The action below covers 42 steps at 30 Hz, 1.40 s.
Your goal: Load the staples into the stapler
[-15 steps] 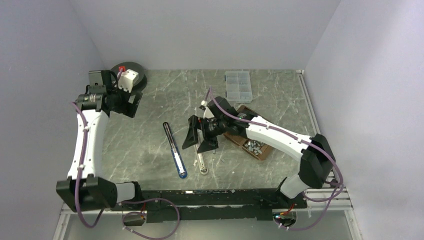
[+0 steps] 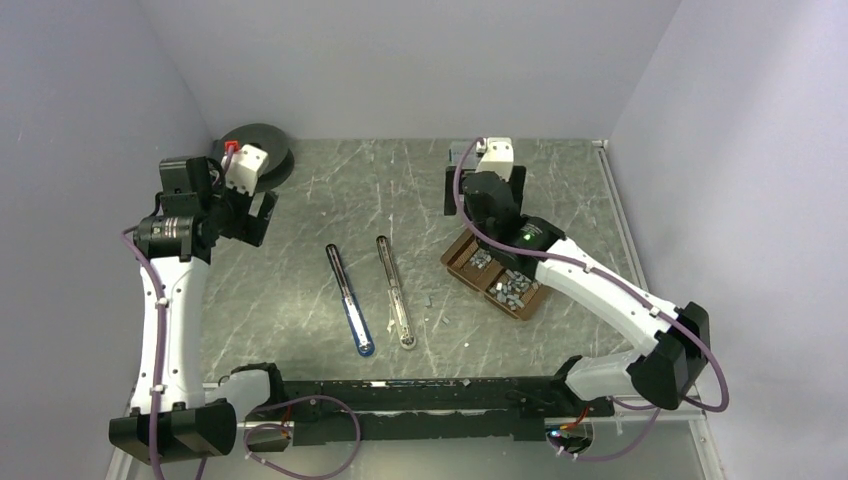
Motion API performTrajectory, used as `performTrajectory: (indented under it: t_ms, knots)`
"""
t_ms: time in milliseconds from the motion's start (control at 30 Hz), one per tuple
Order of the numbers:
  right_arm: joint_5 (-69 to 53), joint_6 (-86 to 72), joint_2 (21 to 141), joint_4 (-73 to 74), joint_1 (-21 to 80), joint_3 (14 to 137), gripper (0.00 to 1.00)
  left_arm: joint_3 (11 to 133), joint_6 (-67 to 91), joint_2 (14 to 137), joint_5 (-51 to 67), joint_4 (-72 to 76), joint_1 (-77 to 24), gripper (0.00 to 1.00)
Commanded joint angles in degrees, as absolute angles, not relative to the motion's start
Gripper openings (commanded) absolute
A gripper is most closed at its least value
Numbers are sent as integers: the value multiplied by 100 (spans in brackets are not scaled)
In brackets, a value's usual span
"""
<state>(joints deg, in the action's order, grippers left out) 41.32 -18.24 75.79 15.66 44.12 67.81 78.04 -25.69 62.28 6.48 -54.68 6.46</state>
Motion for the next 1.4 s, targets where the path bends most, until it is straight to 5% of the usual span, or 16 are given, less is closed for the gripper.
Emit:
performTrajectory:
  t_ms: [0,267,333,667,1367]
  knots:
    - [3579,-1436,7689,2090,4421,7330,98,7771,-2455,6108,640,-5474,664,99]
    - [1230,-2047,7440,2002,4430,6726,100,7716,-2411,6112,732,-5401,668,99]
    - [1259,-2273,7548,2141,4437,6732,99,7698,-2353,6129,770,-5400,663,99]
    - [1925,-3073,8685,3191,4859,6834,59,7478,-2203,6156,801,-5282,668,100]
    - [2047,-3846,9830,2863,5567,6358,50,7226,-2364,6549,804,-5100,663,99]
